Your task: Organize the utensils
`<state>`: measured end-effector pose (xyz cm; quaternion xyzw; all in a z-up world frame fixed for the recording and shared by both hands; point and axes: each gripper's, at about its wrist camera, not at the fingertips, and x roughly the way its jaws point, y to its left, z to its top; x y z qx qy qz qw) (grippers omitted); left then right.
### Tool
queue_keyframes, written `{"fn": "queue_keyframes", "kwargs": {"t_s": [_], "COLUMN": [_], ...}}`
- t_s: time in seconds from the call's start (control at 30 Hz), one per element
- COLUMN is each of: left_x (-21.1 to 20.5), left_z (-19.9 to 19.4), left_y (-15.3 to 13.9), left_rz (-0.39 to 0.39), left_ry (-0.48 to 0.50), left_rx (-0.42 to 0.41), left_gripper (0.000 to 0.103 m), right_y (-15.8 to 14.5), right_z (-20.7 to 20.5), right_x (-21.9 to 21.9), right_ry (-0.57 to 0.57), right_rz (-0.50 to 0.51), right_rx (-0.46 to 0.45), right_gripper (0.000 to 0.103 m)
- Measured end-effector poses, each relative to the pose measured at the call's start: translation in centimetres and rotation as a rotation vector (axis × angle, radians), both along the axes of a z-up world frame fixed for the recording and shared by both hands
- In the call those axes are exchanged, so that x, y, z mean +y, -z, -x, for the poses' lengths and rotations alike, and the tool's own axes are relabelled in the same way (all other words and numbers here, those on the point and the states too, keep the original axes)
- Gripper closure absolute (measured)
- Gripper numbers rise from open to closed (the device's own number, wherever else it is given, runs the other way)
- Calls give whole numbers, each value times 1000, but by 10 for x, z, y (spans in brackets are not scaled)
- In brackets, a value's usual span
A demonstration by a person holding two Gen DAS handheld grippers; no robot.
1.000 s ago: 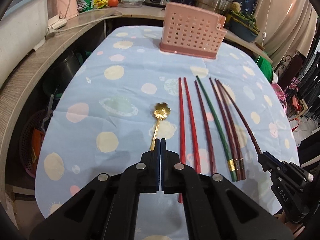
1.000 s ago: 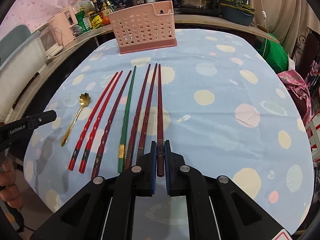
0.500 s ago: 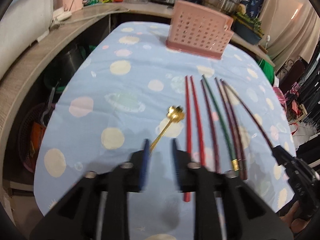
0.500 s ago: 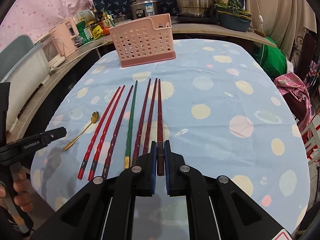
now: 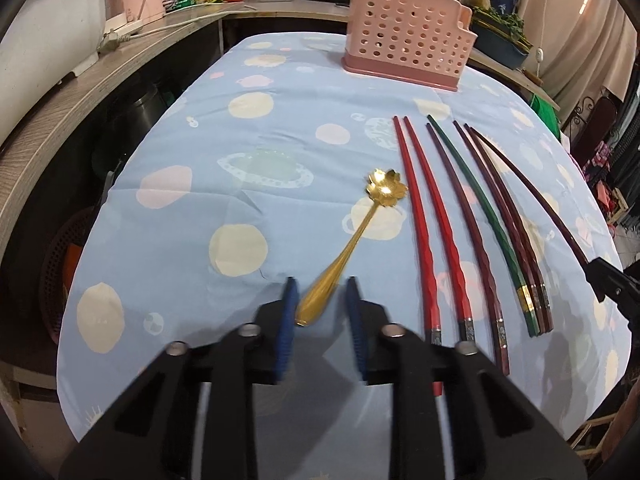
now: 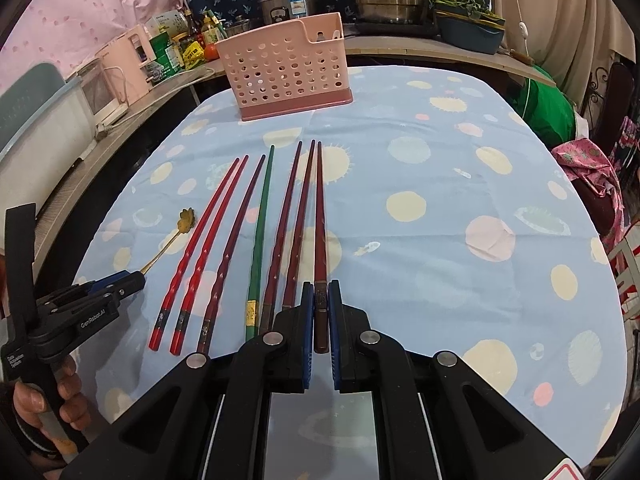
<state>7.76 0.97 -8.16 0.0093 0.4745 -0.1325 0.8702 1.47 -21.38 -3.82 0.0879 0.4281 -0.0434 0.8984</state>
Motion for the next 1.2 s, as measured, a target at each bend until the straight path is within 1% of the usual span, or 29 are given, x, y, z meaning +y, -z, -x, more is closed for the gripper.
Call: {"fn": "queue_keyframes", "kwargs": {"t_s": [0.1,0.23,0.4,0.57,0.7,0.8,0.83,0.87,1.07,1.2], "left_x": [-5,-9,-9,-9,-10,-12,-14,-14,-20,-27], "left_z": [3,7,9,7,1,-4,-7,-9,-30,-41], "left_y": [0,-5,-26,-58,-87,-104,-111,-116,-148,-168], "left_rz": [1,14,43,78,114,121,119,119,127,131], "left_ry": [28,42,41,31,25,25,21,19,2,9], "left_rx": [3,1,-30,-72,-104,-131,-145,-152,-191,-238], "left_gripper": [98,102,102,102,102,102,102,102,102,102], "right_y": [1,0,-6,-22,-38,-50,-54,-58,-91,-113], "right_z": [0,0,1,3,2,0,-1,-2,-12,-22], "right_x": [1,1,-3,-6,-11,-16,-18,-20,-27,-32], "right_ry": [3,4,12,18,22,29,43,45,47,53], "right_rz": [0,0,-8,-20,-42,-67,-74,-78,-67,-47], "right_rx": [6,3,-14,-55,-89,-111,-100,-108,-185,-243], "right_gripper": [96,96,96,96,96,96,96,96,96,96]}}
